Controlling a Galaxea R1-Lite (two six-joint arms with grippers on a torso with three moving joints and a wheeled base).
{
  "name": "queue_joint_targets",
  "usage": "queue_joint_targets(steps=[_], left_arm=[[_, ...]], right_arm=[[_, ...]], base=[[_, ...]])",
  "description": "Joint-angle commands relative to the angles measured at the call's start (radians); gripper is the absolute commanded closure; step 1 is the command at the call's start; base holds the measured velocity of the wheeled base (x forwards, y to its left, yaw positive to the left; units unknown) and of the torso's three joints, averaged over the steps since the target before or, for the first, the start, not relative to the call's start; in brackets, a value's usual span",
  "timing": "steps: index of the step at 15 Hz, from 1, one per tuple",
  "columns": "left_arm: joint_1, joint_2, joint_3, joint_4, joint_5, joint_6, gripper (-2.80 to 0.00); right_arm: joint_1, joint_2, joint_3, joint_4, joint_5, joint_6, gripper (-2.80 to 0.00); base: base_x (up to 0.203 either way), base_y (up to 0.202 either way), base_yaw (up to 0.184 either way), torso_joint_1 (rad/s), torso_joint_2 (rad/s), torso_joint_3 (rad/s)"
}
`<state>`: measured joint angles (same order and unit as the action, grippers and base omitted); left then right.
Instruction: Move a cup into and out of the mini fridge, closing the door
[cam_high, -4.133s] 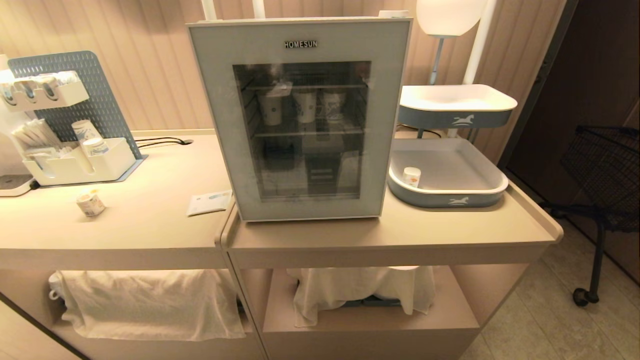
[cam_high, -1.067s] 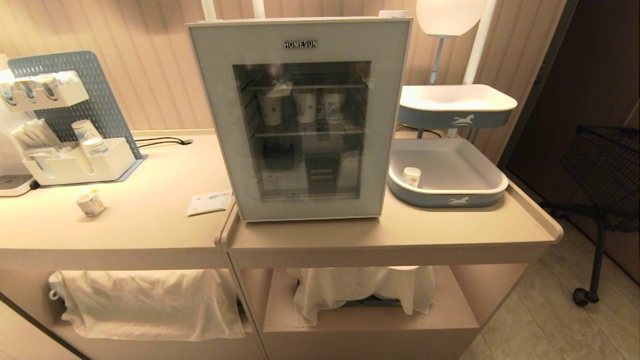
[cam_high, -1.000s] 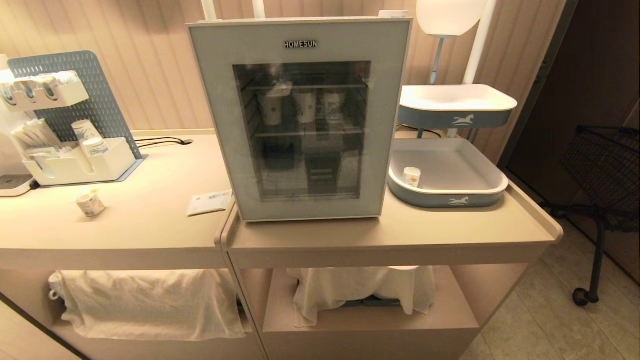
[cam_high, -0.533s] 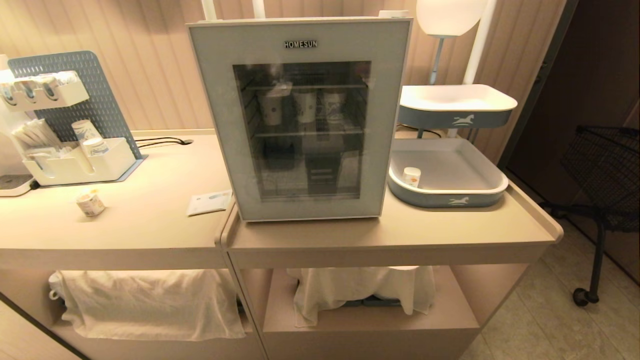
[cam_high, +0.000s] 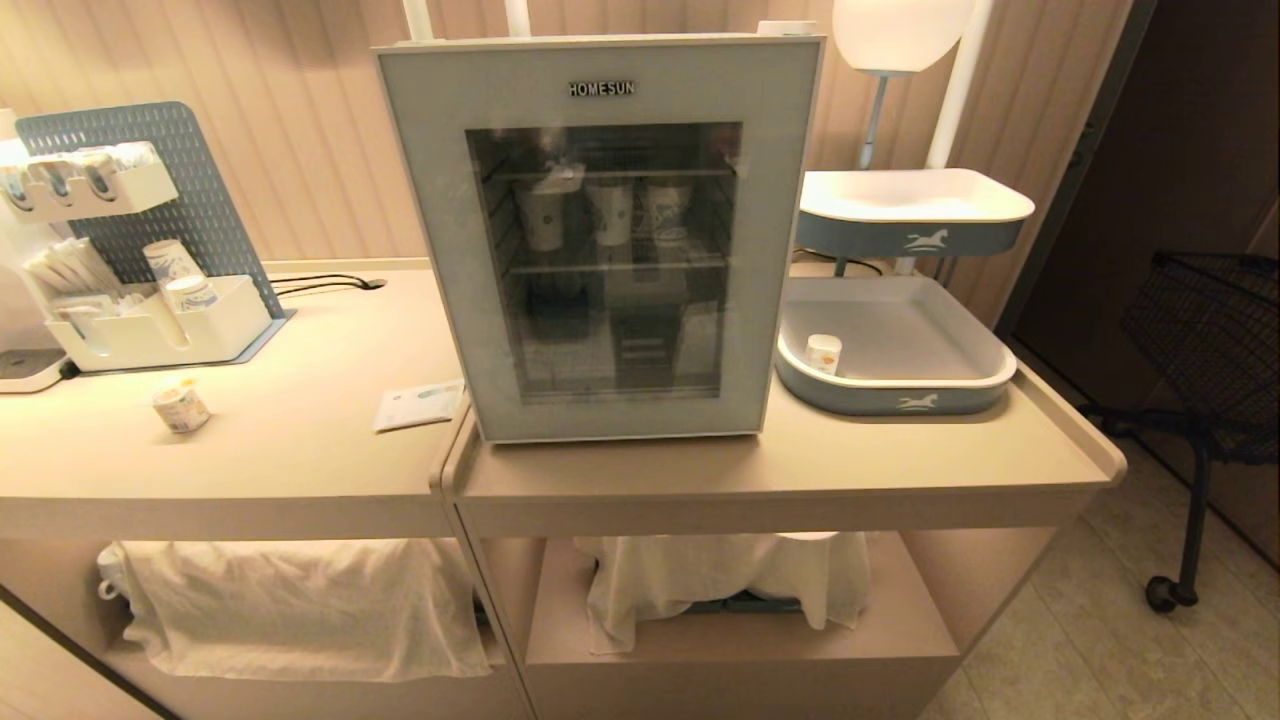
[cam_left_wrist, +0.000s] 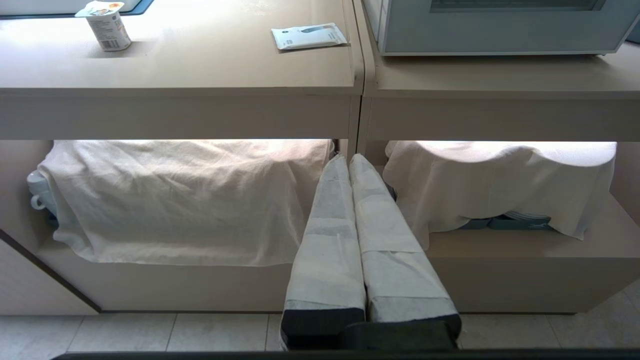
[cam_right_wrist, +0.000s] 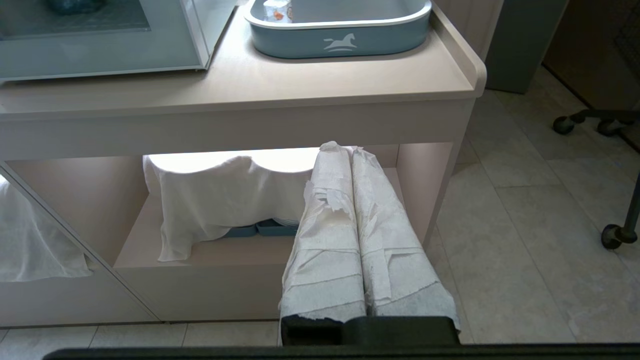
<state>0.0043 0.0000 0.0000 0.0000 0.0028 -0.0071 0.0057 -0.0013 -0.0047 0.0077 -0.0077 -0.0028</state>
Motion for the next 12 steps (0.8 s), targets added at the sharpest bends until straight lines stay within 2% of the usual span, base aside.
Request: queue_joint_targets(steps=[1, 12], left_arm=[[0.000, 0.000, 0.002, 0.000, 0.000, -0.001, 0.00], [0.000, 0.000, 0.002, 0.000, 0.000, -0.001, 0.00]], right_arm=[[0.000, 0.001, 0.000, 0.000, 0.000, 0.000, 0.00], [0.000, 0.001, 0.000, 0.000, 0.000, 0.000, 0.00]], base=[[0.000, 0.000, 0.000, 0.000, 0.00, 0.000], [0.000, 0.000, 0.000, 0.000, 0.00, 0.000]])
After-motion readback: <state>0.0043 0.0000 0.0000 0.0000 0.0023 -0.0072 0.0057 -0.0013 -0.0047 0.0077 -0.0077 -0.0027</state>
